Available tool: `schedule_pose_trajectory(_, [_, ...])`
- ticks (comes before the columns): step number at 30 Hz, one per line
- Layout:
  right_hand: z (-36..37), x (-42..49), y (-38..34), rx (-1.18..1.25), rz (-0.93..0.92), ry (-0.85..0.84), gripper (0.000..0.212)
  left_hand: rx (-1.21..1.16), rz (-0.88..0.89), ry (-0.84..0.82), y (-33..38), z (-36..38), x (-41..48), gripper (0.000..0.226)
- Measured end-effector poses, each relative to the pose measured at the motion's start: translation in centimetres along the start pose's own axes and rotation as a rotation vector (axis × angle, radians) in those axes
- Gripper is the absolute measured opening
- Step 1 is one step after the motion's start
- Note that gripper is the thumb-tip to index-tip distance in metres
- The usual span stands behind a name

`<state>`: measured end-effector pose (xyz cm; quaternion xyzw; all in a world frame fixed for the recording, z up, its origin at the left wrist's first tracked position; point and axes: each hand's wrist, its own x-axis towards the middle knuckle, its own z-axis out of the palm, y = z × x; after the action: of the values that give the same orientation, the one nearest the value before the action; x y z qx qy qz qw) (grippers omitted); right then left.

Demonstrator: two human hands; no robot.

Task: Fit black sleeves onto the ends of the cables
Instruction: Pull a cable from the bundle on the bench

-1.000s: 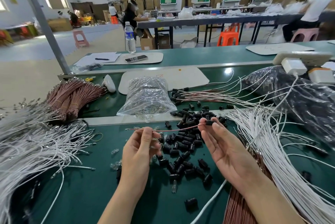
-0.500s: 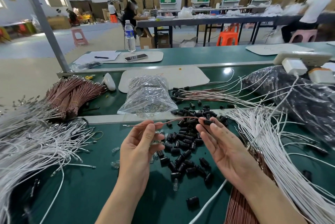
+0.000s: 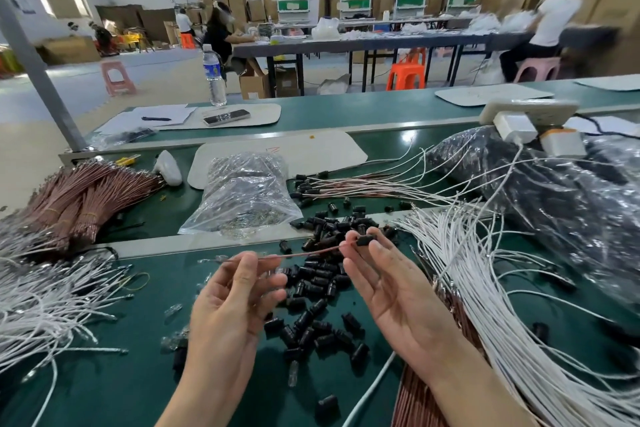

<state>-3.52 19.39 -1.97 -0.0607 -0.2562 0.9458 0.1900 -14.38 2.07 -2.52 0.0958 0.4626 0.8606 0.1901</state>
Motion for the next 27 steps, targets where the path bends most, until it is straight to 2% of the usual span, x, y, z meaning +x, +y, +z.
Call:
schedule_pose_trajectory(3, [-0.1, -0.1, 0.3, -0.027, 0.030, -0.008, 0.033, -0.040, 0.022, 0.071, -0.3, 0.0, 0.1, 0.027])
schedule_pose_trajectory(7, [0.0, -0.2, 0.5, -0.034, 0.048, 0.018, 0.028, -0.019, 0.020, 0.102, -1.1, 0.0, 0.0, 0.013])
schedule_pose_trajectory(10, [0.3, 0.0, 0.9, -0.124, 0.043, 0.019, 0.031, 0.181, 0.015, 0.011, -1.8, 0.8, -0.2, 0.011])
schedule_pose_trajectory(13, [0.4, 0.2, 1.3, -0.231, -0.006, 0.036, 0.036, 0.287, -0.049, -0.123, -2.3, 2.2, -0.4, 0.027])
schedule_pose_trajectory(15, [0.2, 0.3, 0.0, -0.201, -0.111, 0.064, 0.034, 0.331, -0.113, -0.184, -2.2, 3.3, -0.1, 0.039])
schedule_pose_trajectory(17, [-0.6, 0.1, -2.4, -0.105, -0.255, 0.117, 0.032, 0.518, -0.160, -0.268, -1.9, 4.6, 0.3, 0.040])
schedule_pose_trajectory(20, [-2.2, -0.6, -6.0, 0.053, -0.433, 0.211, 0.024, 0.956, -0.110, -0.478, -2.1, 7.2, 1.7, 0.015])
schedule_pose_trajectory(23, [-3.4, -1.2, -7.4, 0.206, -0.496, 0.322, 0.018, 1.247, -0.076, -0.585, -3.7, 11.2, 3.9, 0.028])
schedule_pose_trajectory(27, [-4.1, -1.3, -7.5, 0.297, -0.510, 0.432, 0.018, 1.363, -0.197, -0.593, -6.9, 15.9, 7.0, 0.039])
